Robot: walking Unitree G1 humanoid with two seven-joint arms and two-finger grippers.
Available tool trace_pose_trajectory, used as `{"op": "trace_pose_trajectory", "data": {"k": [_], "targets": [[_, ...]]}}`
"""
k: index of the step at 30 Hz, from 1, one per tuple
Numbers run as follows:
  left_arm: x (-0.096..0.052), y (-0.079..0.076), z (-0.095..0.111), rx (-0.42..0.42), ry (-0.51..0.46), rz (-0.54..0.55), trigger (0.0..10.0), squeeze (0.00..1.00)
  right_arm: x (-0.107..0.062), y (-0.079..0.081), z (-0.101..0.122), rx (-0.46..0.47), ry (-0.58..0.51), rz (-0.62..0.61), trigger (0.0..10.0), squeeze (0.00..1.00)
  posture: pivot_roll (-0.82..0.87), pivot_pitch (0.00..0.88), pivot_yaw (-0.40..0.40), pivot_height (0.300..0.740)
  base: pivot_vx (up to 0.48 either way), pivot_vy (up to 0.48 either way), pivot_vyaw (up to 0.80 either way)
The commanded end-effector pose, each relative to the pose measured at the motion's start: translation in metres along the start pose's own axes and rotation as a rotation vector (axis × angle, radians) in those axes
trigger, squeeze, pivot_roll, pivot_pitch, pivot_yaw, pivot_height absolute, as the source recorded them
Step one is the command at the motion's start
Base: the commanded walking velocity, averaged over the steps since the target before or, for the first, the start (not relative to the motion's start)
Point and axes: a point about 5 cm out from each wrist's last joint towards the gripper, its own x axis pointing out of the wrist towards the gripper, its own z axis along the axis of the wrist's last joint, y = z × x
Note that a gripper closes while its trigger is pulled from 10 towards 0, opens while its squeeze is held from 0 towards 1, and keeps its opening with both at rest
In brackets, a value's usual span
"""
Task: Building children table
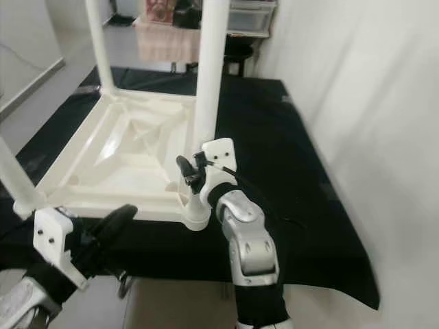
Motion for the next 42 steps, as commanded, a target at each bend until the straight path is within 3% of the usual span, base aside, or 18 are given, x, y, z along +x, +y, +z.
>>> {"op": "trace_pose_trajectory", "data": {"k": [1,3,4,8,12,13,15,16,20,23,26,27,28,29,33,36,42], "targets": [[-0.001,-0.001,-0.001,0.001,0.010,-0.002,10.0,0.00,0.005,-0.012,-0.025,0.028,0.131,-0.042,10.0,0.00,0.05,0.091,-0.081,0.740,0.000,0.000,0.00],[-0.001,-0.001,-0.001,0.003,0.010,0.002,10.0,0.00,0.008,-0.012,-0.020,0.032,0.119,-0.018,10.0,0.00,0.05,0.091,-0.081,0.740,0.000,0.000,0.00],[-0.001,-0.001,-0.001,0.004,0.010,0.005,10.0,0.00,0.011,-0.012,-0.015,0.023,0.105,0.021,10.0,1.00,0.05,0.090,-0.080,0.740,0.000,0.000,0.00],[-0.001,-0.001,-0.002,0.003,0.011,0.005,10.0,0.00,0.014,-0.010,-0.003,0.031,0.078,0.076,10.0,1.00,0.05,0.080,-0.077,0.740,0.000,0.000,0.00],[0.000,-0.001,-0.003,-0.001,0.012,0.001,10.0,0.00,0.019,-0.004,0.019,0.046,-0.024,0.257,10.0,1.00,0.05,0.073,-0.076,0.740,0.000,0.000,0.00],[0.000,-0.002,-0.004,-0.002,0.013,0.000,10.0,0.00,0.021,-0.003,0.023,0.014,-0.031,0.354,10.0,0.57,0.05,0.066,-0.077,0.740,0.000,0.000,0.00],[0.000,-0.002,-0.004,-0.002,0.013,0.000,10.0,0.00,0.022,-0.003,0.024,-0.010,-0.028,0.417,10.0,0.57,0.05,0.066,-0.077,0.740,0.000,0.000,0.00],[0.000,-0.002,-0.005,-0.002,0.013,0.000,10.0,0.00,0.023,-0.004,0.023,-0.038,-0.013,0.502,10.0,0.00,0.06,0.062,-0.079,0.740,0.000,0.000,0.00],[0.001,-0.003,-0.005,-0.002,0.013,0.001,10.0,0.00,0.026,-0.012,0.016,-0.108,0.035,0.642,10.0,0.00,0.06,0.059,-0.079,0.740,0.000,0.000,0.00],[0.001,-0.004,-0.005,-0.004,0.013,0.001,10.0,0.00,0.038,-0.024,0.017,-0.127,0.049,0.655,10.0,0.00,0.06,0.056,-0.081,0.740,0.000,0.000,0.00],[0.001,-0.004,-0.005,-0.004,0.013,0.001,10.0,0.00,0.039,-0.026,0.017,-0.124,0.048,0.656,10.0,0.00,0.06,0.056,-0.081,0.740,0.000,0.000,0.00],[0.000,-0.004,-0.005,-0.005,0.013,0.001,10.0,0.00,0.042,-0.027,0.022,-0.092,0.026,0.668,3.4,0.00,0.07,0.057,-0.081,0.740,0.000,0.000,0.00],[0.000,-0.004,-0.005,-0.005,0.013,0.001,10.0,0.00,0.042,-0.027,0.022,-0.092,0.026,0.668,3.4,0.00,0.07,0.057,-0.081,0.740,0.000,0.000,0.00],[0.000,-0.004,-0.005,-0.005,0.014,0.001,10.0,0.00,0.042,-0.026,0.027,-0.051,0.007,0.708,0.0,0.00,0.07,0.060,-0.082,0.740,0.000,0.000,0.00],[-0.001,-0.005,-0.005,-0.007,0.015,0.001,10.0,0.00,0.038,-0.024,0.031,-0.032,-0.011,0.845,0.0,0.00,0.06,0.064,-0.084,0.740,0.000,0.000,0.00],[-0.001,-0.006,-0.005,-0.008,0.014,0.000,10.0,0.00,0.036,-0.025,0.030,-0.041,-0.002,0.883,0.0,0.00,0.06,0.066,-0.084,0.740,0.000,0.000,0.00],[-0.001,-0.006,-0.004,-0.008,0.012,0.000,10.0,0.00,0.038,-0.033,0.024,-0.051,0.001,0.852,0.0,0.00,0.05,0.071,-0.086,0.740,0.000,0.000,0.00]]}}
